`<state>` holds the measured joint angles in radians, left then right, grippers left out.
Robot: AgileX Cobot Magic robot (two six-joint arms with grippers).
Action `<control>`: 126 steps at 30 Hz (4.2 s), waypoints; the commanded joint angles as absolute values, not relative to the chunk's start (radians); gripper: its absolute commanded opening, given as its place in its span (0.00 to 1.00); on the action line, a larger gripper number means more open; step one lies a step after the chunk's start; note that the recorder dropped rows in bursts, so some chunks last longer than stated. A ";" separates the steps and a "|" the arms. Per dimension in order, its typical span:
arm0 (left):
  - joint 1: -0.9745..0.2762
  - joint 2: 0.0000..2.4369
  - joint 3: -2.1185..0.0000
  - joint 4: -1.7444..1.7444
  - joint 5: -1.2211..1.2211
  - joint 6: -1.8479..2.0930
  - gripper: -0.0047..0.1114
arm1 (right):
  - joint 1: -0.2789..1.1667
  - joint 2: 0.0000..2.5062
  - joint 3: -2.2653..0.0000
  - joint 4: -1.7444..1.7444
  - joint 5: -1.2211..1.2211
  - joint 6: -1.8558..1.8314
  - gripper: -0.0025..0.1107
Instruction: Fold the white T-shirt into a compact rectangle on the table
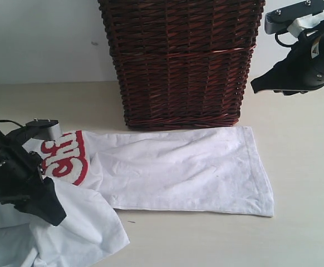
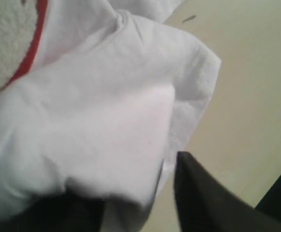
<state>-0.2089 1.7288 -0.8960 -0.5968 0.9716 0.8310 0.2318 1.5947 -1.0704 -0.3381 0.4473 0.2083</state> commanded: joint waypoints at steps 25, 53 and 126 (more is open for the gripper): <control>-0.179 1.526 -0.775 -0.136 1.118 0.247 0.08 | 0.232 1.585 -1.075 -0.312 0.438 0.202 0.29; -0.080 1.703 -0.849 0.017 0.621 -0.159 0.52 | 0.232 1.585 -1.075 -0.329 0.429 0.177 0.29; 0.209 1.904 -1.056 0.055 0.596 -0.131 0.48 | 0.232 1.585 -1.075 -0.339 0.408 0.177 0.29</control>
